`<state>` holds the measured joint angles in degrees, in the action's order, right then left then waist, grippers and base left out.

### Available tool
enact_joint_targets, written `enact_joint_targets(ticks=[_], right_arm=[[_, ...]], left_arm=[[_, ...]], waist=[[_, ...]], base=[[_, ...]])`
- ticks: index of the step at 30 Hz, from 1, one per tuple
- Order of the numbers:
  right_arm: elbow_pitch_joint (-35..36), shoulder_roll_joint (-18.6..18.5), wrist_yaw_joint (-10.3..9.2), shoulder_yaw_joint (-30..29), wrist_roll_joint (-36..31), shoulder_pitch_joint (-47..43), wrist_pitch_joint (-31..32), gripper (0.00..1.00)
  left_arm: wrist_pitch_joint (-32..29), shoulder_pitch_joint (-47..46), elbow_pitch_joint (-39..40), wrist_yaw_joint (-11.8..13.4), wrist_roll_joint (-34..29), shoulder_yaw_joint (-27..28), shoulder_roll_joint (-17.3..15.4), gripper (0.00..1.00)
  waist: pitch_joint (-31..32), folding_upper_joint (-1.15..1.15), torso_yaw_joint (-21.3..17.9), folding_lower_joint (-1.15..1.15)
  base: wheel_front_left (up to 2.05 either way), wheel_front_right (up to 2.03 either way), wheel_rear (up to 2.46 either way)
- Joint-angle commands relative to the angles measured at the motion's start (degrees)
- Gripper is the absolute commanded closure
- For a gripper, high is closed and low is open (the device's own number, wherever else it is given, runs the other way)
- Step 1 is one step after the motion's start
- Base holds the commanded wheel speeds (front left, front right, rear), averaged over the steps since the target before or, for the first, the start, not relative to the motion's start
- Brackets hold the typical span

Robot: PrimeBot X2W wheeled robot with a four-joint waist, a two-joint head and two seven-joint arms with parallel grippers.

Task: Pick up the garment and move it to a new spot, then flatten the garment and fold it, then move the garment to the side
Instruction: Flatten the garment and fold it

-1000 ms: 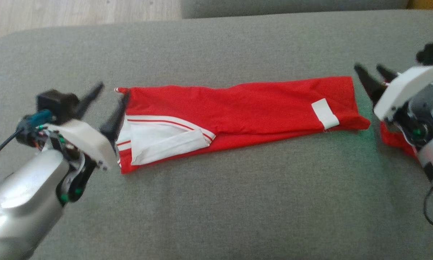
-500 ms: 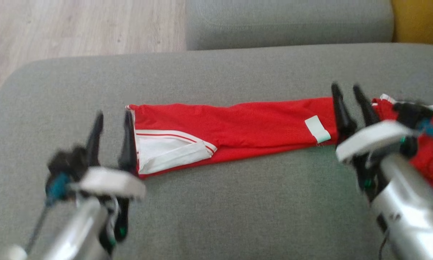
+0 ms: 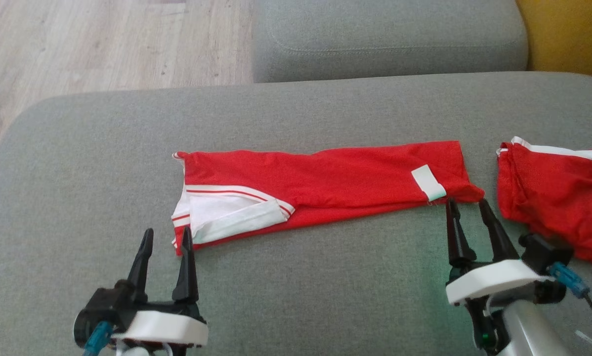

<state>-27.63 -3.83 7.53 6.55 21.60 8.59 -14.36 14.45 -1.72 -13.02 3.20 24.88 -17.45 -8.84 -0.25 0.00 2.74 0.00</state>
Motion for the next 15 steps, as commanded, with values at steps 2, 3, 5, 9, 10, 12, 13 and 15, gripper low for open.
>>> enact_joint_targets(ticks=[2,3,5,9,10,12,13,15], right_arm=[[2.8,0.7,-0.04,0.4,-1.0,2.4,-0.6,0.0],[2.9,0.8,-0.04,0.1,-1.3,2.4,-0.6,0.0],[2.4,0.8,-0.04,-0.9,-2.5,3.0,-0.6,0.0],[-1.6,0.9,-0.04,-5.4,-4.4,6.3,-0.1,0.0],[-3.0,0.9,-0.04,-6.7,-4.7,7.5,0.4,0.0],[-6.2,0.9,-0.04,-9.5,-4.7,10.2,1.0,0.0],[-7.9,0.9,-0.04,-10.9,-4.7,11.6,1.3,0.0],[-11.4,0.9,-0.04,-13.4,-5.4,14.4,1.5,0.0]], left_arm=[[0.5,-1.9,1.5,-1.4,-1.9,4.1,0.9,0.0],[0.5,-1.8,1.3,-2.1,-2.7,4.7,1.4,0.0],[0.5,-2.3,1.0,-3.4,-4.1,5.6,2.3,0.0],[0.5,-3.7,0.3,-5.5,-6.3,6.7,3.7,0.0],[0.5,-4.1,0.0,-6.0,-6.7,6.8,4.0,0.0],[0.5,-4.9,-0.4,-6.8,-7.5,7.0,4.5,0.0],[0.5,-5.3,-0.5,-7.1,-7.8,7.1,4.7,0.0],[0.5,-5.9,-0.8,-7.6,-8.3,7.2,5.1,0.0]], waist=[[-0.5,0.0,0.3,0.0],[-0.8,0.0,0.4,0.0],[-1.6,0.0,0.7,0.0],[-3.7,0.0,1.7,0.0],[-4.4,0.0,2.0,0.0],[-5.6,0.0,2.7,0.0],[-6.1,0.0,3.0,0.0],[-7.1,0.0,3.6,0.0]], base=[[0.0,0.0,0.0],[0.0,0.0,0.0],[0.0,0.0,0.0],[0.0,0.0,0.0],[0.0,0.0,0.0],[0.0,0.0,0.0],[0.0,0.0,0.0],[0.0,0.0,0.0]])
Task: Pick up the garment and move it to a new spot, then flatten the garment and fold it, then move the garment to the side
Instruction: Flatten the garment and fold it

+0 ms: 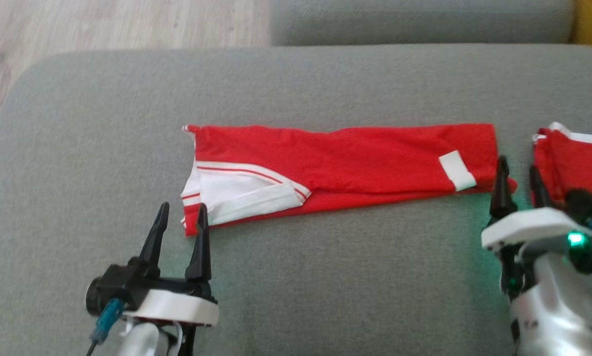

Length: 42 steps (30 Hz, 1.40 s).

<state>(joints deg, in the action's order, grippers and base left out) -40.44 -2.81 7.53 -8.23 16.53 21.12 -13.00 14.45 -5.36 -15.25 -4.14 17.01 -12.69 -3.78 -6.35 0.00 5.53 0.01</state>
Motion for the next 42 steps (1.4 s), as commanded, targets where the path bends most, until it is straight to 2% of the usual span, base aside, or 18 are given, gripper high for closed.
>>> enact_joint_targets(ticks=[1,6,12,15,16,17,18,23,27,37,42], right_arm=[[-0.4,-0.1,-0.04,0.3,-0.5,3.2,0.1,0.0],[-12.0,-0.1,-0.04,-6.0,-2.9,10.1,1.5,0.0],[-22.1,-0.1,-0.04,-10.3,-6.5,15.1,2.5,0.0],[-25.3,-0.1,-0.04,-10.4,-6.5,16.6,2.8,0.0],[-26.7,-0.1,-0.04,-10.1,-6.3,17.2,2.7,0.09],[-28.0,-0.1,-0.04,-9.5,-6.1,17.8,2.4,0.75],[-29.0,-0.1,-0.04,-8.8,-6.0,18.3,1.9,1.0],[-31.2,-0.1,-0.04,-4.4,-3.7,19.3,-0.6,1.0],[-29.3,-0.1,-0.04,-2.8,-2.9,18.3,-1.8,1.0],[-11.4,-1.8,-0.04,-7.7,-8.1,9.7,-2.0,1.0],[-6.9,-0.6,-0.04,-6.0,-7.9,8.8,-1.5,1.0]], left_arm=[[0.5,-2.5,1.2,-0.5,-0.6,2.4,0.2,0.0],[0.5,-3.9,0.6,-1.6,-1.3,2.5,0.6,0.0],[0.5,-5.0,0.5,-2.2,-2.9,2.2,0.8,0.0],[0.5,-5.4,0.3,-2.3,-3.5,2.1,0.8,0.0],[0.5,-5.5,0.3,-2.4,-3.6,2.2,0.8,0.0],[0.5,-5.7,0.3,-2.4,-3.7,2.3,0.8,0.0],[0.5,-5.8,0.3,-2.5,-3.7,2.3,0.8,0.0],[0.5,-5.7,0.2,-2.6,-4.0,2.7,0.9,0.0],[0.5,-5.3,0.7,-2.6,-3.8,3.4,0.9,0.0],[0.5,-3.2,2.8,-1.6,-2.3,3.1,0.9,0.0],[0.5,-2.5,3.0,-1.3,-1.6,2.6,0.9,0.0]], waist=[[-1.4,0.0,1.2,-0.01],[-3.6,0.0,2.4,-0.01],[-4.8,0.0,2.6,-0.01],[-4.9,0.0,2.5,-0.01],[-5.0,0.0,2.4,-0.01],[-4.9,0.0,2.3,-0.01],[-4.9,0.0,2.1,-0.01],[-3.8,0.0,0.9,-0.01],[-2.3,0.0,-0.4,-0.01],[1.7,0.0,-2.6,-0.01],[3.0,0.0,-1.8,-0.01]], base=[[0.0,0.0,0.0],[0.0,0.0,0.0],[0.0,0.0,0.0],[0.0,0.0,0.0],[0.0,0.0,0.0],[0.0,0.0,0.0],[0.0,0.0,0.0],[0.0,0.0,0.0],[0.0,0.0,0.0],[0.0,0.0,0.0],[0.0,0.0,0.0]])
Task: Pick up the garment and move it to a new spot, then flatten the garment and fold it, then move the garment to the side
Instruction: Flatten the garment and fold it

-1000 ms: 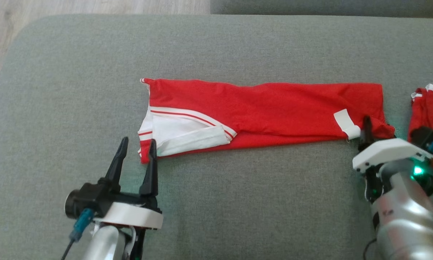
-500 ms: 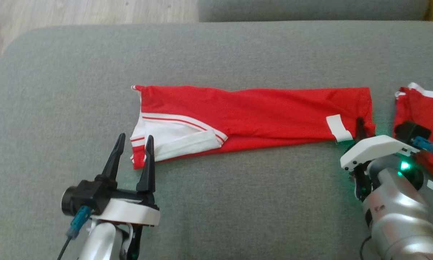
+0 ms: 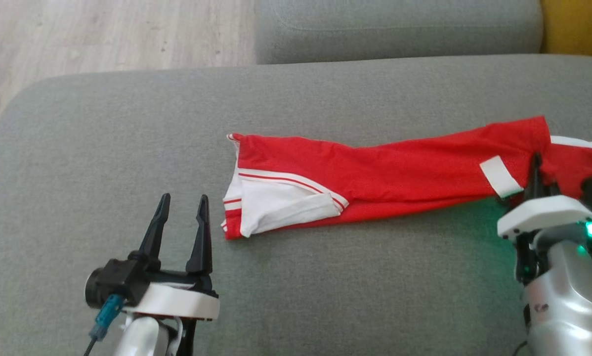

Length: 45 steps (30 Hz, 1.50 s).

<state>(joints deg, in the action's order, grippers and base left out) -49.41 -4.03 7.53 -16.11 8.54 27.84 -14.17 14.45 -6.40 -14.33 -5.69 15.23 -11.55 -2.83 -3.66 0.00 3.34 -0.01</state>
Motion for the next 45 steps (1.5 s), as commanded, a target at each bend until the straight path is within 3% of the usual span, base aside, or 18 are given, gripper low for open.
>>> enact_joint_targets(ticks=[1,5,12,16,30,40,41,42,45], right_arm=[[2.8,0.7,-0.04,2.6,0.3,2.1,0.0,1.0],[5.0,1.1,-0.04,6.7,2.3,2.1,1.5,1.0],[7.1,1.1,-0.04,21.1,11.7,2.4,3.7,1.0],[7.0,1.1,-0.04,25.9,14.5,2.9,3.8,1.0],[-3.7,1.1,-0.04,39.9,26.6,9.1,1.2,1.0],[-7.7,1.1,-0.04,49.7,36.7,9.2,0.6,1.0],[-8.1,1.1,-0.04,50.8,37.6,9.2,0.6,0.6],[-8.2,1.1,-0.04,52.3,38.9,9.0,1.3,0.0],[-6.2,1.1,-0.04,56.4,41.9,8.9,1.1,0.0]], left_arm=[[0.5,-1.6,2.2,0.3,0.3,1.3,-0.1,0.0],[0.5,-1.5,2.5,0.6,0.4,1.0,-0.1,0.0],[0.5,-1.2,1.9,0.1,-0.2,0.1,-0.1,0.0],[0.5,-1.1,2.0,0.3,0.1,0.2,-0.1,0.0],[0.5,-2.2,0.8,0.2,1.1,-2.2,-0.1,0.0],[0.5,-2.9,-0.8,0.2,1.4,-3.1,-0.1,0.0],[0.5,-2.9,-1.0,0.2,1.4,-3.1,0.0,0.0],[0.5,-2.9,-1.2,0.2,1.4,-3.3,0.0,0.0],[0.5,-2.9,-1.6,0.2,1.3,-3.2,0.0,0.0]], waist=[[0.5,0.0,1.0,0.01],[1.4,0.0,3.3,0.01],[2.4,0.0,8.8,0.01],[2.3,0.0,11.4,0.01],[-1.6,0.0,22.5,0.01],[-2.4,0.0,26.3,0.01],[-2.4,0.0,26.3,0.01],[-2.3,0.0,26.3,0.01],[-1.9,0.0,25.6,0.01]], base=[[0.0,0.0,0.0],[0.0,0.0,0.0],[0.0,0.0,0.0],[0.0,0.0,0.0],[0.0,0.0,0.0],[0.0,0.0,0.0],[0.0,0.0,0.0],[0.0,0.0,0.0],[0.0,0.0,0.0]])
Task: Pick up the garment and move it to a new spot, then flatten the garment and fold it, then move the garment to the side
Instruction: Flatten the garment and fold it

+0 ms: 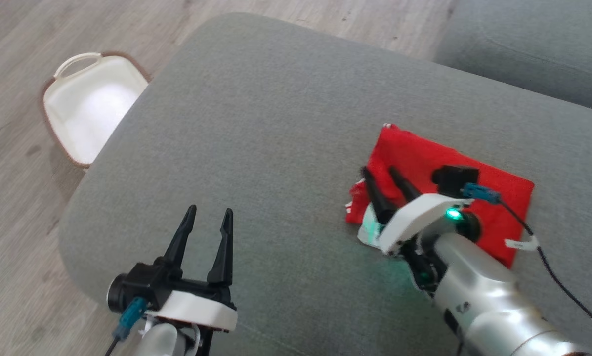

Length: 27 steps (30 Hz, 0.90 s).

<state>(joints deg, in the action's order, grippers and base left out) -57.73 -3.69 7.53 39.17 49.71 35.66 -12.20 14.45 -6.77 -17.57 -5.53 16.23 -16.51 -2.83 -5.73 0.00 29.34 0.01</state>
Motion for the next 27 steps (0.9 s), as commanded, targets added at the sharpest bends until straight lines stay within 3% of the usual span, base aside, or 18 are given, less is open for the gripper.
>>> enact_joint_targets(ticks=[1,6,9,15,16,22,27], right_arm=[[3.3,0.8,-0.04,2.6,2.1,0.9,-1.0,0.0],[8.6,0.8,-0.04,9.0,7.8,0.9,-1.5,0.0],[7.0,0.8,-0.04,9.3,6.9,2.4,-2.5,0.0],[7.8,-1.0,-0.04,-6.6,-14.5,3.3,-2.8,0.0],[7.8,-1.0,-0.04,-6.6,-14.5,3.3,-2.8,0.0],[20.8,-1.8,-0.04,-24.9,-35.2,-7.5,-2.8,0.0],[31.8,0.0,-0.04,-35.8,-46.6,-16.8,-2.8,0.0]], left_arm=[[0.5,-2.6,1.5,0.1,0.3,2.0,0.0,0.0],[0.5,-2.2,1.6,0.0,-0.3,3.1,0.0,0.0],[0.5,-2.1,2.5,-0.1,-0.8,3.8,0.0,0.0],[0.5,-2.1,6.0,0.5,-1.7,6.8,0.0,0.0],[0.5,-2.1,6.0,0.5,-1.7,6.8,0.0,0.0],[0.5,-2.2,7.3,0.4,-2.4,8.7,0.0,0.0],[0.5,-1.5,9.3,1.0,-3.2,10.9,0.0,0.0]], waist=[[0.4,0.0,-0.9,-0.01],[1.6,0.0,-4.8,-0.01],[2.5,0.0,-7.8,-0.01],[3.2,0.0,-16.6,-0.01],[3.2,0.0,-16.6,-0.01],[3.7,0.0,-22.3,-0.01],[3.5,0.0,-25.9,-0.01]], base=[[0.0,0.0,0.0],[0.0,0.0,0.0],[0.0,0.0,0.0],[0.0,0.0,0.0],[0.0,0.0,0.0],[0.0,0.0,0.0],[0.0,0.0,0.0]])
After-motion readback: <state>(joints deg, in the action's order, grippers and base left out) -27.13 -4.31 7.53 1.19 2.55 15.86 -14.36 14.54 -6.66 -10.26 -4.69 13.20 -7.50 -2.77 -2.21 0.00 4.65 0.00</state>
